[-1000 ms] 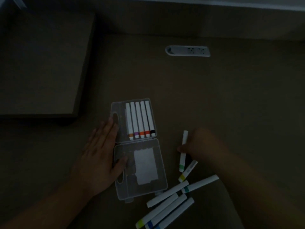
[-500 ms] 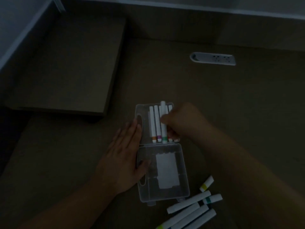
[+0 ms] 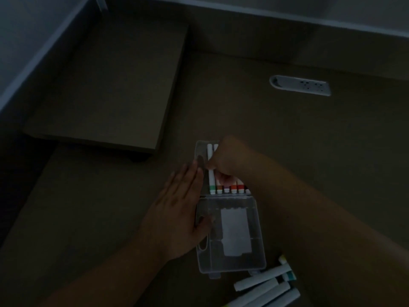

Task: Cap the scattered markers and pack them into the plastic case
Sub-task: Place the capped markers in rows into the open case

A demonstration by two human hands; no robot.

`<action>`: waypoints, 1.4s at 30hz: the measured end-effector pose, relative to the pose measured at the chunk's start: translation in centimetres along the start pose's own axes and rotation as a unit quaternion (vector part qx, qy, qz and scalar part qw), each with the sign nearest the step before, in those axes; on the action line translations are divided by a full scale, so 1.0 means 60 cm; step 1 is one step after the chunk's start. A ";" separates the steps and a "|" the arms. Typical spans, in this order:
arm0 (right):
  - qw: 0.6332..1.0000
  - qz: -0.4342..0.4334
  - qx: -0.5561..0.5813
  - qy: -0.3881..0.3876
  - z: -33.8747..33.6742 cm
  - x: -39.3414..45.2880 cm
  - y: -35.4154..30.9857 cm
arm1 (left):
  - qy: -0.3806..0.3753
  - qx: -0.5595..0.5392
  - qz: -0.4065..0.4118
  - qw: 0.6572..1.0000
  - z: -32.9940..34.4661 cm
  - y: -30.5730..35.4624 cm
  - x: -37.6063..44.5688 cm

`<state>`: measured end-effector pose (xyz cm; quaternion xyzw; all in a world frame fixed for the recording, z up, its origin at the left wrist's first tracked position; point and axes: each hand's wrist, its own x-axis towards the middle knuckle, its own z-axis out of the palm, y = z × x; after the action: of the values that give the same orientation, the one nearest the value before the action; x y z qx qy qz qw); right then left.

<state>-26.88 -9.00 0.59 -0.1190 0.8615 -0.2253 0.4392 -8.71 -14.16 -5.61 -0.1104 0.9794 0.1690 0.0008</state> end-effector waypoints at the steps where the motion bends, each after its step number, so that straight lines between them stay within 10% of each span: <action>1: 1.000 0.008 -0.007 -0.006 0.000 0.003 0.000 | -0.001 0.001 -0.002 1.000 0.001 0.000 0.000; 25: 0.995 -0.028 0.075 0.051 -0.106 -0.086 0.087 | -0.025 -0.016 -0.009 1.000 -0.005 0.000 -0.001; 42: 0.984 0.168 -0.014 0.052 -0.067 -0.166 0.303 | -0.034 0.002 -0.012 0.999 -0.005 0.004 -0.001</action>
<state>-24.43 11.96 0.70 0.0330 0.8938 -0.1421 0.4241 -8.71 -14.04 -5.28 -0.1163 0.9778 0.1704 0.0359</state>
